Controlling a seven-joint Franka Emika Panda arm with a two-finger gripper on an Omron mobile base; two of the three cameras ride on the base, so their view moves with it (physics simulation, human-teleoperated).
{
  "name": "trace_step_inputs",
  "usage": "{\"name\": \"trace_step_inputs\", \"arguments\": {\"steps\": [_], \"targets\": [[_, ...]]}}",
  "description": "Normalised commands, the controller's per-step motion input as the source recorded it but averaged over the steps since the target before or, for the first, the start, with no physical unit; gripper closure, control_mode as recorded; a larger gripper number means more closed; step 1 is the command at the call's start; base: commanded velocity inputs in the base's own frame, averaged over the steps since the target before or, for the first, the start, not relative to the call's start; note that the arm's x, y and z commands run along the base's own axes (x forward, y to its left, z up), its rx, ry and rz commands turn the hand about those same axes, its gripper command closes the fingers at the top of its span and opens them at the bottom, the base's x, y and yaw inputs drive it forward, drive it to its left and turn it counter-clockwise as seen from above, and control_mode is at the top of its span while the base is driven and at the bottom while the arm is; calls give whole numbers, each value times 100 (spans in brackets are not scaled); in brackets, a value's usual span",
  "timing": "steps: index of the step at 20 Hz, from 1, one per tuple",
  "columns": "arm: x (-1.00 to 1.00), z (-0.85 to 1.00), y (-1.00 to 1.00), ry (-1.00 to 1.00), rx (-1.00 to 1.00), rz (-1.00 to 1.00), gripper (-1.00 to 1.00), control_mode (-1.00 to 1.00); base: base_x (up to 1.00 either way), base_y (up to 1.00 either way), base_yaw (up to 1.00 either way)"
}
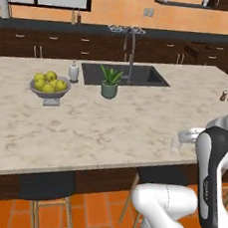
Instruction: Take a straw from the drawer in front and place it inside the glass cup on the dining counter.
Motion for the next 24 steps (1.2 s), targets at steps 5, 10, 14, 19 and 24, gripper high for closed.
{"name": "trace_step_inputs", "arguments": {"steps": [5, 10, 14, 19, 24], "targets": [[0, 0, 0, 0, 0, 0, 100, 100, 58, 47, -34], [0, 0, 0, 0, 0, 0, 100, 100, 50, 11, -31], [0, 0, 0, 0, 0, 0, 100, 100, 46, -9, -20], [0, 0, 0, 0, 0, 0, 100, 100, 49, -17, -3], [0, 0, 0, 0, 0, 0, 100, 100, 0, -36, 1]]}}
